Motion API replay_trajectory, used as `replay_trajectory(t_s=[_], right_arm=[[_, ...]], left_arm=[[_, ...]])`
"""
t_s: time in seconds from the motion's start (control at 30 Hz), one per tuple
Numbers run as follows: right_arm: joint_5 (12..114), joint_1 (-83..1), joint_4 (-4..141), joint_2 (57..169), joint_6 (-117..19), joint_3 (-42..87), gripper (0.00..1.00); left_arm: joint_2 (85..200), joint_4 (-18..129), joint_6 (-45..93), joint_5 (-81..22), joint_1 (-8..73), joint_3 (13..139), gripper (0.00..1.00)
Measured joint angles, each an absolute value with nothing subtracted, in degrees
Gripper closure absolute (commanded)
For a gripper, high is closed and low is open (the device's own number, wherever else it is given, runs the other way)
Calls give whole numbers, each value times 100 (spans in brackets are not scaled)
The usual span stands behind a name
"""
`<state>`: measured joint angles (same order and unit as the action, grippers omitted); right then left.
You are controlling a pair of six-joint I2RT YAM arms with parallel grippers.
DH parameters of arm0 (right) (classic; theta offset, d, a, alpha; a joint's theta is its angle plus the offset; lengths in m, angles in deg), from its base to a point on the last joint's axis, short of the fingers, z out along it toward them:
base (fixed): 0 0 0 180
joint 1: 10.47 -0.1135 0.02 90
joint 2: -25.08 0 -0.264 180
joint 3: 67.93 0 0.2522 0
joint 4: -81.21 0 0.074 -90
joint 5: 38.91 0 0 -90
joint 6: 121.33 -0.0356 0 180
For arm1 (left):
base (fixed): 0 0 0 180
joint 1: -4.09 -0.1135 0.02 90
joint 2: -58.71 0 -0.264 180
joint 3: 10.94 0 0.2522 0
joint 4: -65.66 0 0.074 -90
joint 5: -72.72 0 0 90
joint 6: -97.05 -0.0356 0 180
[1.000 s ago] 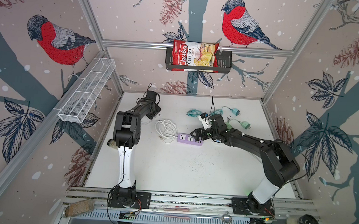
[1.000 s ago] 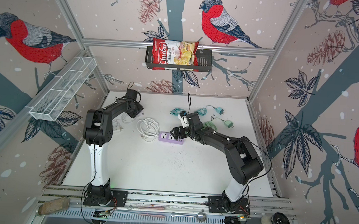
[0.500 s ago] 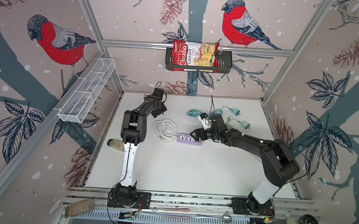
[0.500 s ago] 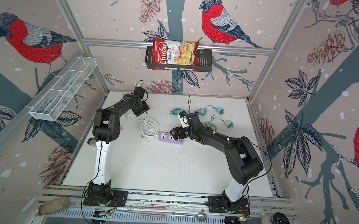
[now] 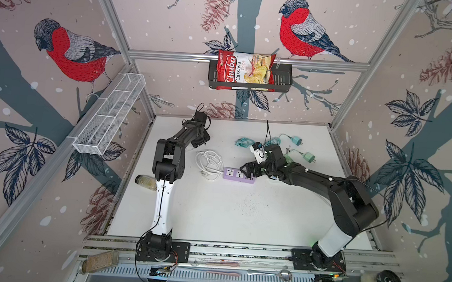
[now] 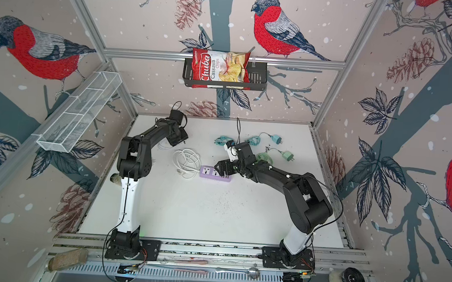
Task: Insert plugs into power strip
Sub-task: Pick up the plug from the top-left of the table.
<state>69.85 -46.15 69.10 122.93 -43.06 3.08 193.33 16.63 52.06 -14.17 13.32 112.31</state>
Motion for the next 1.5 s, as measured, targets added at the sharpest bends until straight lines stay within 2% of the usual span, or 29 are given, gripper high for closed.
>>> replay_trajectory(t_s=[0.17,0.3,0.53,0.77,1.1,1.5], right_arm=[[6950,-4512,6910,12293,-4330,324,7],[6955,-4399,6912,12255,-4397,324,7],[6972,-4381,6906,12242,-4561,440,7],[7202,-4320,6814,12271,-4964,778,7],[7241,-4318,6469,12703,-5414,1406,9],[7709,-4359,6243,12826,-5827,2208,11]], left_arm=[[19266,1698,5029,-1423,1337,11159,74],[19163,1676,4837,-1423,1337,11030,77],[18992,1727,4280,-1596,1334,10798,88],[18334,2190,3545,-1618,1334,10348,94],[17471,3020,2653,-1841,1334,9401,100],[15462,4714,1746,-2824,1776,6932,100]])
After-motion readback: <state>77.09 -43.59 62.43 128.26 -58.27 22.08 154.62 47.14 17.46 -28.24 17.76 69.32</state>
